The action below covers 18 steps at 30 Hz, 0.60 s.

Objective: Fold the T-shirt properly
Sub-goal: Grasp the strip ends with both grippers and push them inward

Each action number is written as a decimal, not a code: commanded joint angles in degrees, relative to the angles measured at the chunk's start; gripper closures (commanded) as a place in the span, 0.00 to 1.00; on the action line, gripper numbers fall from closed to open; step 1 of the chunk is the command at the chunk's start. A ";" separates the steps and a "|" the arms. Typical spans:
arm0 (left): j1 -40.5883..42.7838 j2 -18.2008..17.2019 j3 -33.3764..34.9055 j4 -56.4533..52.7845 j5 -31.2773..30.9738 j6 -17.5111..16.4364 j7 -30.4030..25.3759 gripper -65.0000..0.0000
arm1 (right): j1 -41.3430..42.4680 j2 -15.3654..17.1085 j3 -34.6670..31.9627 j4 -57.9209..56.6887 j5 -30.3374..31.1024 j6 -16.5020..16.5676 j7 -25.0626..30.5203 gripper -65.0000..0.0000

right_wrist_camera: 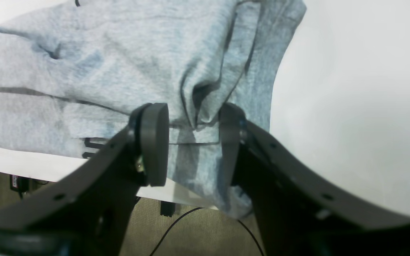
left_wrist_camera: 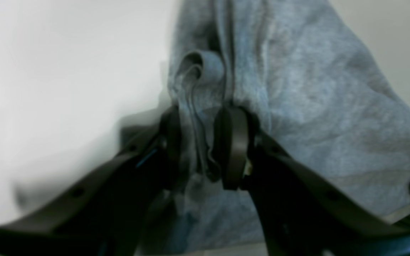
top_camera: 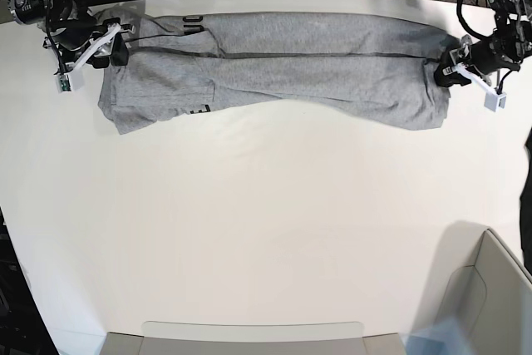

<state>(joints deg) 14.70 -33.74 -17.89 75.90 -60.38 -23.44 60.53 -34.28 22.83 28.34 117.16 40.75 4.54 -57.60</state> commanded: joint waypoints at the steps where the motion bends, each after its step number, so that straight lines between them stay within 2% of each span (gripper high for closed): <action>1: 0.03 -0.77 1.05 -0.78 0.73 0.28 1.05 0.69 | 0.04 0.86 0.54 0.77 0.61 0.26 0.77 0.62; 6: -0.06 -0.77 2.11 -3.50 0.82 0.19 0.35 0.72 | 0.04 1.74 0.54 0.77 0.61 0.26 0.77 0.62; 8: -0.15 -0.86 3.52 -3.50 0.82 0.01 0.35 0.82 | -0.05 2.01 0.54 0.77 0.61 0.26 0.77 0.62; 10: -0.33 -0.86 3.43 -4.38 1.52 -1.04 0.17 0.99 | 0.04 2.01 0.54 0.77 0.61 0.26 0.86 0.62; 12: -0.41 -0.86 2.81 -5.52 3.90 -3.33 -1.32 1.00 | 0.04 2.01 0.54 0.77 0.61 0.26 0.86 0.62; 15: -0.76 -0.86 0.97 -8.69 8.29 -11.68 -4.40 1.00 | 0.04 2.01 0.54 0.77 0.61 0.26 0.94 0.62; 16: -1.56 -0.86 -0.88 -9.57 9.52 -12.82 -4.75 1.00 | 0.04 1.92 0.54 0.77 0.61 0.26 1.03 0.62; 18: -3.67 -0.68 -6.24 -11.68 12.42 -13.00 -4.84 1.00 | 0.22 1.74 0.54 0.77 0.61 0.26 1.03 0.62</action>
<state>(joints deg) 11.20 -32.77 -23.31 64.77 -53.98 -39.83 53.93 -34.26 23.94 28.34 117.16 40.77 4.54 -57.49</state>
